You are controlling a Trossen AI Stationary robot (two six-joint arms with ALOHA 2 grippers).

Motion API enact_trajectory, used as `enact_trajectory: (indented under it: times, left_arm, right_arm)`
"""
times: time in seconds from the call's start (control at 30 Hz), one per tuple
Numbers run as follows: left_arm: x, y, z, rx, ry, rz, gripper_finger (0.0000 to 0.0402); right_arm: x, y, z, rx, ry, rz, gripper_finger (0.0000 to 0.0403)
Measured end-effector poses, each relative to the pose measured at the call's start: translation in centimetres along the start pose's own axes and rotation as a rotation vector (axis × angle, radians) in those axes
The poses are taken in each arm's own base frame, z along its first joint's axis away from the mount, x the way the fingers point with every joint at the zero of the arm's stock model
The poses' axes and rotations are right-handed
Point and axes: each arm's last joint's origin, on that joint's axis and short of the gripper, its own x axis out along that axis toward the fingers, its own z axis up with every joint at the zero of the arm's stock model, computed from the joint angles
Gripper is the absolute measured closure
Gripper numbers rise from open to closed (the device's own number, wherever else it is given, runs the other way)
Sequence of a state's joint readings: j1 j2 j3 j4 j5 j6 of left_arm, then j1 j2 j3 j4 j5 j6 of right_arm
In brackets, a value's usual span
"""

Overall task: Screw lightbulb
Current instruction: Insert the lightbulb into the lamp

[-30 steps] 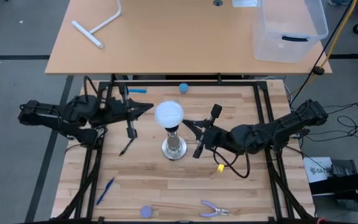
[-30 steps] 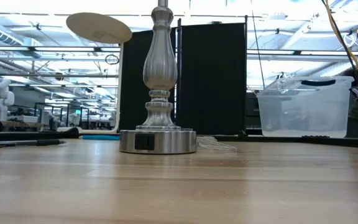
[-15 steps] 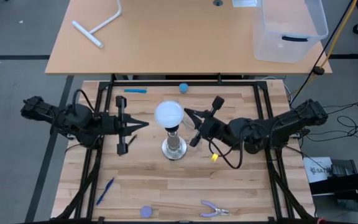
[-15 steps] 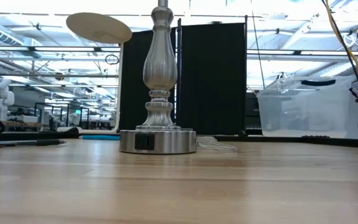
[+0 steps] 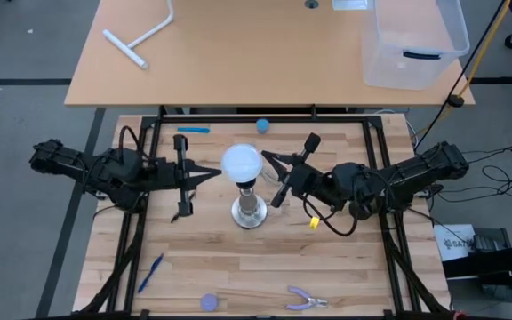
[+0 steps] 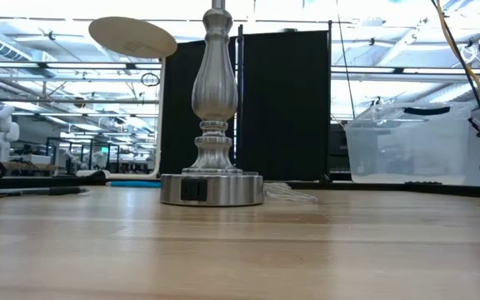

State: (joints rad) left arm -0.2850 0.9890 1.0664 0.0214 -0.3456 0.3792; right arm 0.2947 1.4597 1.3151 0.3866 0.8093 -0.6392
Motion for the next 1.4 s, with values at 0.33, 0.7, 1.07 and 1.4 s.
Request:
enact_trajectory:
  times: [0.33, 0.7, 1.07, 1.4]
  left_arm:
    - [0.5, 1.2, -0.6, -0.021, 0.032, 0.061, 0.0402]
    - [1.3, 2.8, -1.6, -0.04, 0.082, 0.144, 0.0402]
    - [0.7, 3.6, -1.0, -0.066, 0.052, 0.181, 0.0402]
    - [-0.5, 1.4, 0.6, -0.037, -0.027, 0.03, 0.0402]
  right_arm:
    - [-0.8, 0.6, 0.4, -0.003, -0.003, 0.024, 0.0403]
    - [-1.8, 1.8, 0.8, -0.013, -0.024, 0.096, 0.0403]
    - [-1.2, 3.2, -0.3, -0.056, 0.055, 0.06, 0.0403]
    - [-0.1, 1.6, -0.3, -0.059, 0.071, -0.088, 0.0403]
